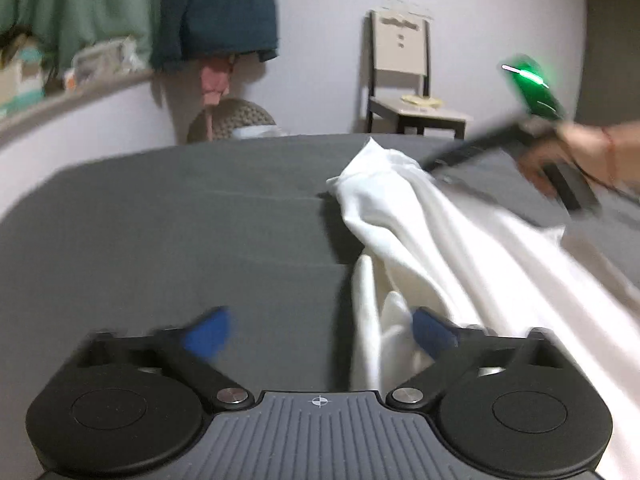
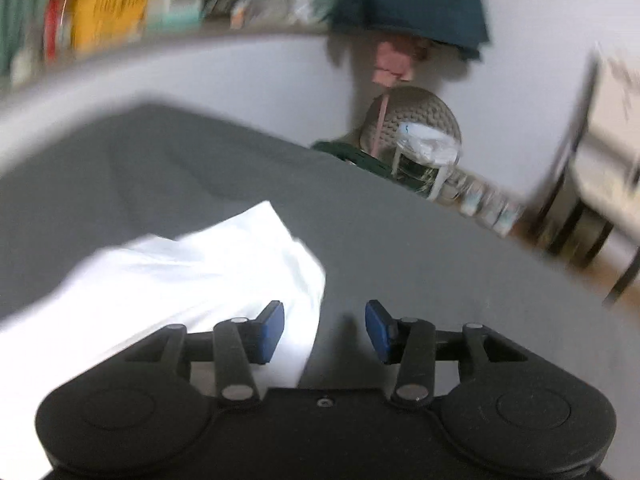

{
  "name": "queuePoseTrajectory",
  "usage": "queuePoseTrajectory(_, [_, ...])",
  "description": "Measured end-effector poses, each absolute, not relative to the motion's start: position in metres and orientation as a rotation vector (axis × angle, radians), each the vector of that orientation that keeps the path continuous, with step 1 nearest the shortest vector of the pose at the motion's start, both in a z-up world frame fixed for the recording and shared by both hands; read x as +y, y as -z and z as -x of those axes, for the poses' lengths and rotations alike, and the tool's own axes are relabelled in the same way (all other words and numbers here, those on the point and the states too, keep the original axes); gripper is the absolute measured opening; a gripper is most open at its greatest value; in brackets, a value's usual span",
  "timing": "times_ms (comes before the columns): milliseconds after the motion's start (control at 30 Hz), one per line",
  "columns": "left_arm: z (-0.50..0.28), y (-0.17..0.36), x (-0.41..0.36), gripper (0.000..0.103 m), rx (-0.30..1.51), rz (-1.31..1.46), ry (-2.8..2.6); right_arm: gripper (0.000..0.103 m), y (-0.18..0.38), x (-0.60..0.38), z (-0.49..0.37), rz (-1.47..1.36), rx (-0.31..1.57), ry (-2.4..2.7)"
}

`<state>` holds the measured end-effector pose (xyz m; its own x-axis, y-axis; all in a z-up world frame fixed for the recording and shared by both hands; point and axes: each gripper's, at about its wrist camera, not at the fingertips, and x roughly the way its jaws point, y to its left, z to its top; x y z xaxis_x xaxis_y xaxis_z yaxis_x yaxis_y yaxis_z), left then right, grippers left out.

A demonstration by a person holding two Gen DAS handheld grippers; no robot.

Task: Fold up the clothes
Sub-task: 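Lift the shirt with both grippers and swing it out over the bed, then lay the shirt flat on the bed and open both grippers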

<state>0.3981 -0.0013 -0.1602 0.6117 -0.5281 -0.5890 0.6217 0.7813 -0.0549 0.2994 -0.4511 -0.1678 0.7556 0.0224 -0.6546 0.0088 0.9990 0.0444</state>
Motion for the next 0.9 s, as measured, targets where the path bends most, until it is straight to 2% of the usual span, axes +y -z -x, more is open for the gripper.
queuePoseTrajectory(133, [-0.377, 0.161, 0.022, 0.101, 0.681, -0.062, 0.590, 0.043, 0.166, -0.484, -0.210, -0.321, 0.746, -0.045])
queuePoseTrajectory(233, [-0.349, 0.153, 0.049, 0.101, 0.692, 0.086, 0.511, 0.040, 0.171, -0.489, -0.159, -0.396, 0.786, -0.061])
queuePoseTrajectory(400, [-0.286, 0.149, 0.079, 0.101, 0.591, 0.318, 0.363, 0.040, 0.186, -0.476, -0.139, -0.432, 0.791, -0.095])
queuePoseTrajectory(433, [-0.273, 0.149, 0.076, 0.101, 0.567, 0.331, 0.341, 0.037, 0.187, -0.472, -0.142, -0.417, 0.784, -0.100])
queuePoseTrajectory(467, [-0.259, 0.150, 0.073, 0.101, 0.543, 0.343, 0.319, 0.024, 0.187, -0.468, -0.149, -0.396, 0.786, -0.111])
queuePoseTrajectory(633, [-0.215, 0.159, 0.033, 0.101, 0.485, 0.347, 0.356, 0.006, 0.176, -0.437, -0.158, -0.113, 0.814, -0.084])
queuePoseTrajectory(733, [-0.208, 0.169, 0.005, 0.101, 0.548, 0.292, 0.436, 0.005, 0.156, -0.436, -0.160, 0.028, 0.787, 0.002])
queuePoseTrajectory(900, [-0.207, 0.175, -0.023, 0.101, 0.581, 0.221, 0.462, 0.005, 0.103, -0.455, -0.158, 0.218, 0.627, 0.226])
